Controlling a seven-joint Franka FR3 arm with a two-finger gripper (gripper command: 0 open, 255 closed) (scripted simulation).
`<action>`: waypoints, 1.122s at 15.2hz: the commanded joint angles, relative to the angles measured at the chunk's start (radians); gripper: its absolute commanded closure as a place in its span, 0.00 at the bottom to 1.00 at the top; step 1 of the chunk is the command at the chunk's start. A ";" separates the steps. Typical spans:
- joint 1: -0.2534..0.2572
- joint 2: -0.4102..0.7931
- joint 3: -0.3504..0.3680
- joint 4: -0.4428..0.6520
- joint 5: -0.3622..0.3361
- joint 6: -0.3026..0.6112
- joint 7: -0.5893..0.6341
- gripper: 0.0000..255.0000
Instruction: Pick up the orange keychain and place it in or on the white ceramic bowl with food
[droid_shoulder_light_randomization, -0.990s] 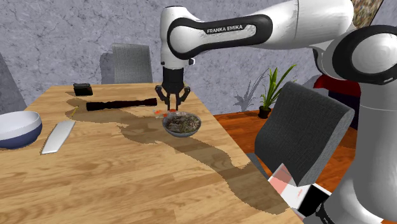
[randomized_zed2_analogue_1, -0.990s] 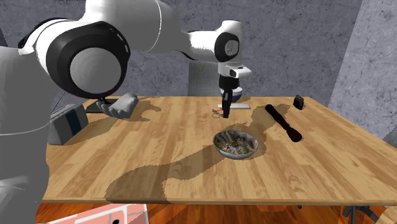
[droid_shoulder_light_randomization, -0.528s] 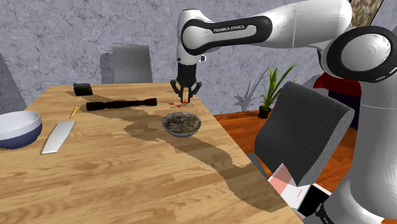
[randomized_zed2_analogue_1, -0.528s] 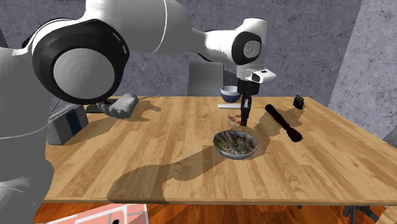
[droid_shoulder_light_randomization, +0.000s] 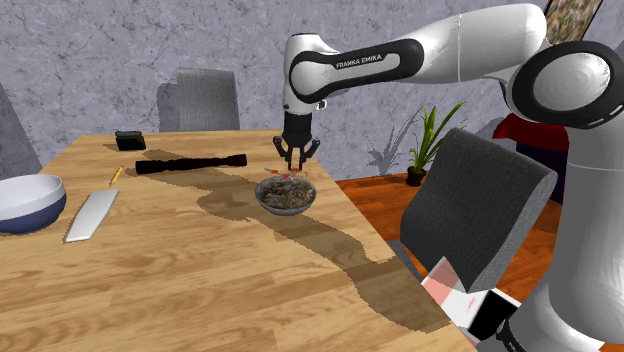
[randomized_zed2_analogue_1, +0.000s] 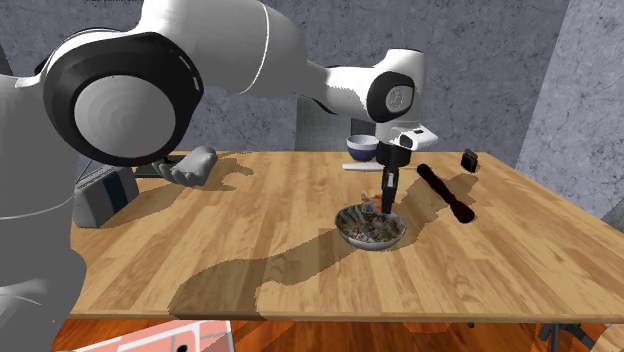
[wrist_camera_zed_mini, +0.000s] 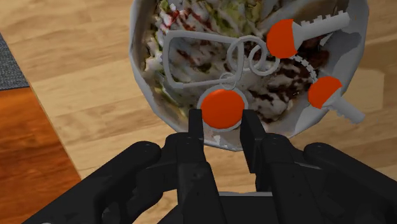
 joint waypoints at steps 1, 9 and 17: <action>0.000 0.005 -0.001 -0.021 -0.003 0.026 0.002 1.00; -0.001 0.022 -0.005 -0.073 -0.011 0.094 0.007 1.00; -0.001 0.023 -0.005 -0.073 -0.011 0.094 0.007 0.00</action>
